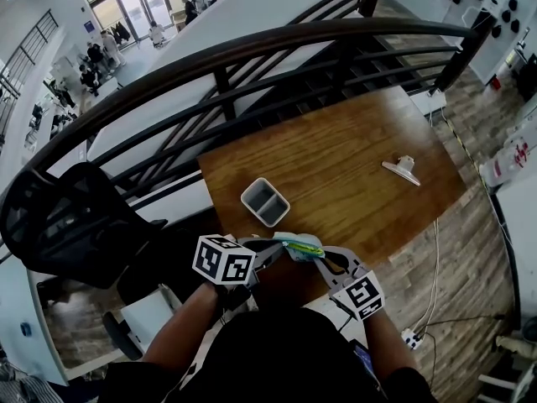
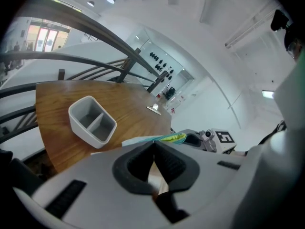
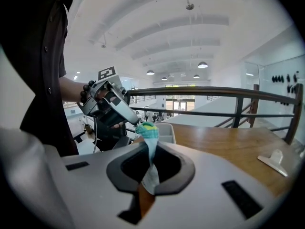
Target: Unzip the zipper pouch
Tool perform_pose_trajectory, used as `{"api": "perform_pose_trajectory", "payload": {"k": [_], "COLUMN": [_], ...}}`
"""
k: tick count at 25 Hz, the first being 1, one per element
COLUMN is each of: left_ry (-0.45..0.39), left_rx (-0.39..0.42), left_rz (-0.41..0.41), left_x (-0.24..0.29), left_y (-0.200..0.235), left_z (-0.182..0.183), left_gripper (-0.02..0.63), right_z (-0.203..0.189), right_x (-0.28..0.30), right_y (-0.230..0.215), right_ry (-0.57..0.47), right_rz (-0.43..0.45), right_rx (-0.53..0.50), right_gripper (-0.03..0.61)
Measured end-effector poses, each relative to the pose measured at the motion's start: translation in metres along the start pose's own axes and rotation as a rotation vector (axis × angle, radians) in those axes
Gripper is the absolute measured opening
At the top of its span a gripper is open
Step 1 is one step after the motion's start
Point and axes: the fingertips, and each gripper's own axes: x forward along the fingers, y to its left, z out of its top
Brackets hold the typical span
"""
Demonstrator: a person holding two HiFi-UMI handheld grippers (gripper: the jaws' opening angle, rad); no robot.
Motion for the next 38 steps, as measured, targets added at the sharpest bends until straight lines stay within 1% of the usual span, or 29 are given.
{"api": "perform_pose_trajectory", "payload": {"k": [3,8,16,19,21,23,26,33,38], "left_ry": [-0.003,0.016,-0.009,-0.016,-0.028,-0.034,-0.03,-0.045,-0.049], "left_rx": [0.003,0.072,0.05,0.028,0.01,0.018,0.054,0.032,0.031], "left_rz": [0.001,0.083,0.098,0.106,0.095,0.101,0.142,0.153,0.167], "left_x": [-0.002,-0.008,-0.012,-0.017,-0.022,-0.023,-0.025,-0.033,-0.036], "left_y": [0.002,0.013,0.017,0.022,0.023,0.022,0.027,0.035,0.039], "left_z": [0.001,0.0,0.001,0.0,0.001,0.002,0.002,0.003,0.002], "left_gripper": [0.014,0.015,0.015,0.014,0.015,0.015,0.014,0.015,0.015], "right_z": [0.004,0.004,0.007,0.007,0.007,0.007,0.006,0.006,0.005], "right_x": [0.0,-0.002,-0.001,-0.003,-0.005,-0.007,-0.007,-0.01,-0.009], "right_y": [0.0,-0.002,-0.003,-0.005,-0.005,-0.005,-0.007,-0.009,-0.008], "right_ry": [-0.01,-0.01,-0.012,-0.014,-0.02,-0.024,-0.024,-0.022,-0.019], "right_rz": [0.003,0.007,-0.003,-0.009,-0.01,-0.013,-0.019,-0.028,-0.029], "right_rx": [-0.005,-0.004,-0.018,-0.007,-0.006,-0.006,-0.002,0.004,0.002], "right_gripper": [0.002,0.002,0.002,0.002,0.002,0.002,0.002,0.002,0.002]}}
